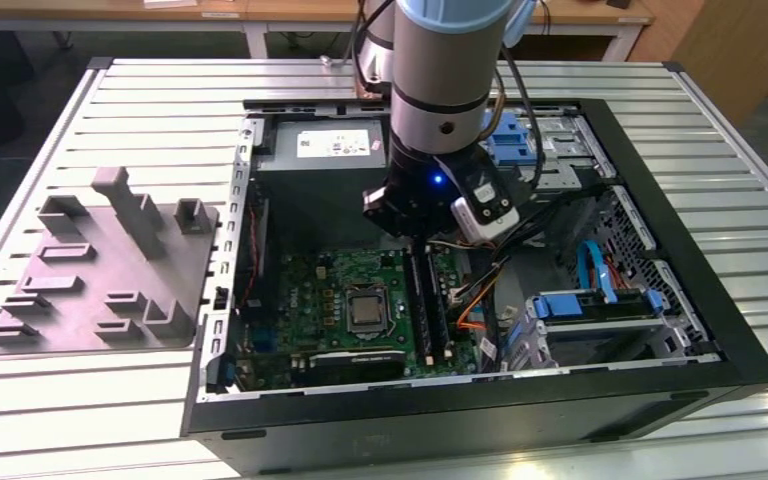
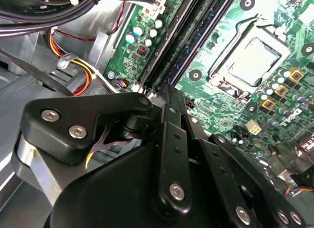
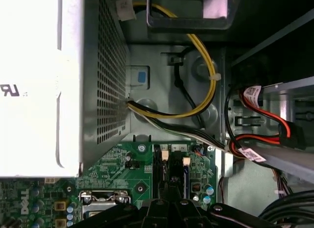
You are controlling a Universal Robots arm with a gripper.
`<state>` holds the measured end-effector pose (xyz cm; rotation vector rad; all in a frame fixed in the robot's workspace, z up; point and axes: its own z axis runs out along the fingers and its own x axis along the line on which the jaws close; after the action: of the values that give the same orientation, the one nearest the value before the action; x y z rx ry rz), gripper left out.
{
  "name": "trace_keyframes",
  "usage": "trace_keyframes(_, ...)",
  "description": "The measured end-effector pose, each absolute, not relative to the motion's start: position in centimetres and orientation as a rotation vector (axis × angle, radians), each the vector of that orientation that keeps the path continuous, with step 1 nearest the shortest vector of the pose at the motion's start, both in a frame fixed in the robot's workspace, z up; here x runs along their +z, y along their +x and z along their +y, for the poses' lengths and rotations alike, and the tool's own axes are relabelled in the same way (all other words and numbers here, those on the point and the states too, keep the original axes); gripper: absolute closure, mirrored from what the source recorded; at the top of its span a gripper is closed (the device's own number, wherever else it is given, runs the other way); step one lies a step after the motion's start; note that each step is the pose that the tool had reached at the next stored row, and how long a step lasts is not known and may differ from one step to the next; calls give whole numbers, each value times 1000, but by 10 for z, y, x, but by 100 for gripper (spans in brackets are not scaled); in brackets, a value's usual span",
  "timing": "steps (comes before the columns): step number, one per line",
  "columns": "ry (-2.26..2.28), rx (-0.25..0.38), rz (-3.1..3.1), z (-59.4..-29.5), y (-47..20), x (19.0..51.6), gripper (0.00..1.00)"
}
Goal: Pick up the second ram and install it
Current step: 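Press down the second ram until it locks into place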
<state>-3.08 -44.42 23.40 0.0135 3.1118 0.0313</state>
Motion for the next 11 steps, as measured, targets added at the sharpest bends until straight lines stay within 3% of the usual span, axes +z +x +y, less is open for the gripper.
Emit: trace_keyframes(11,14,32,3112,-444,-31,229,90)
